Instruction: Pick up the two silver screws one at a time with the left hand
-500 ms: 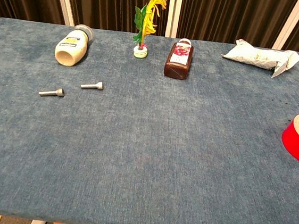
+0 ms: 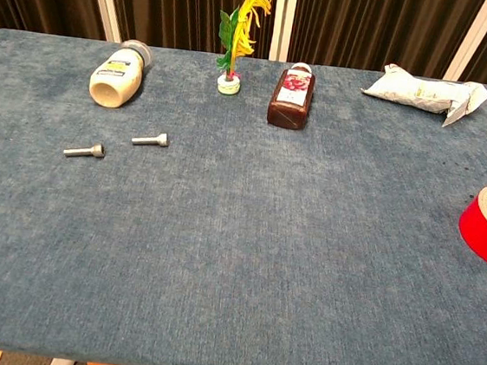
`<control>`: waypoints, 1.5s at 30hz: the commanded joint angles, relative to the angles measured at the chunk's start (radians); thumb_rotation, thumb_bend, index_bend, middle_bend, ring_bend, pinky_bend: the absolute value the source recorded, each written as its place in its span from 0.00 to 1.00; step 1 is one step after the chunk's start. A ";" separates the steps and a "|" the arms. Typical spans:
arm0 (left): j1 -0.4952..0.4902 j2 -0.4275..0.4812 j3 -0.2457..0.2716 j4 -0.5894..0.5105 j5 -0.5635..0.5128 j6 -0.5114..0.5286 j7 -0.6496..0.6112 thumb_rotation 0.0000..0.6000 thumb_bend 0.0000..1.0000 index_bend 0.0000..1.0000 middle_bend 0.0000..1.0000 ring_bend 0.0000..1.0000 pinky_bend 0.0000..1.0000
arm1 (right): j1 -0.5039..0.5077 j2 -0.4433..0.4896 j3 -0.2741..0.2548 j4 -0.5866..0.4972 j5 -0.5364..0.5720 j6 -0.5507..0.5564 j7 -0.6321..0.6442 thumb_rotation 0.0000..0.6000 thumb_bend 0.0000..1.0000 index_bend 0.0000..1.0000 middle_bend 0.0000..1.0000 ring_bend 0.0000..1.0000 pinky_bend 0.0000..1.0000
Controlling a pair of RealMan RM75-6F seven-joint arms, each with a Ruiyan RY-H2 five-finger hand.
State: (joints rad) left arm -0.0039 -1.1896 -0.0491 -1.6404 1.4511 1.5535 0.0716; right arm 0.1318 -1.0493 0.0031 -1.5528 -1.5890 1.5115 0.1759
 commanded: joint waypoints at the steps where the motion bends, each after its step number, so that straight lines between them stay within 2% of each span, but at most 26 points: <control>1: -0.007 0.000 0.000 0.003 0.010 -0.004 0.000 1.00 0.16 0.27 0.14 0.00 0.00 | -0.003 0.000 0.001 0.001 0.000 0.002 0.002 1.00 0.28 0.06 0.12 0.00 0.04; 8: -0.080 0.013 -0.028 -0.013 0.061 -0.057 0.007 1.00 0.16 0.27 0.14 0.00 0.00 | -0.001 0.007 0.012 -0.001 -0.007 0.003 0.005 1.00 0.28 0.06 0.12 0.00 0.04; 12: -0.170 0.017 -0.067 -0.034 0.067 -0.151 0.003 1.00 0.16 0.28 0.14 0.00 0.00 | 0.004 0.015 0.020 -0.005 -0.010 0.000 0.005 1.00 0.28 0.06 0.12 0.00 0.04; 18: -0.332 -0.022 -0.145 -0.072 -0.008 -0.341 0.043 1.00 0.16 0.30 0.14 0.00 0.00 | 0.003 0.027 0.025 -0.014 -0.010 -0.001 -0.001 1.00 0.28 0.06 0.12 0.00 0.04; 23: -0.458 -0.092 -0.193 -0.065 -0.124 -0.497 0.078 1.00 0.19 0.34 0.18 0.09 0.03 | -0.001 0.034 0.027 -0.019 -0.009 0.002 -0.003 1.00 0.28 0.06 0.11 0.00 0.04; 28: -0.516 -0.161 -0.179 -0.038 -0.204 -0.543 0.193 1.00 0.21 0.37 0.20 0.09 0.03 | -0.010 0.040 0.027 -0.018 -0.002 0.004 0.002 1.00 0.28 0.06 0.11 0.00 0.04; 34: -0.507 -0.235 -0.125 0.019 -0.257 -0.518 0.257 1.00 0.23 0.39 0.20 0.09 0.03 | -0.005 0.040 0.030 -0.012 0.000 -0.011 0.006 1.00 0.28 0.06 0.11 0.00 0.04; 45: -0.507 -0.395 -0.111 0.173 -0.339 -0.471 0.295 1.00 0.32 0.45 0.20 0.09 0.03 | 0.002 0.034 0.033 -0.007 -0.006 -0.021 0.012 1.00 0.28 0.06 0.11 0.00 0.04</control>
State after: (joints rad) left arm -0.5103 -1.5690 -0.1624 -1.4828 1.1215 1.0733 0.3598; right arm 0.1333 -1.0150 0.0358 -1.5601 -1.5953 1.4908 0.1874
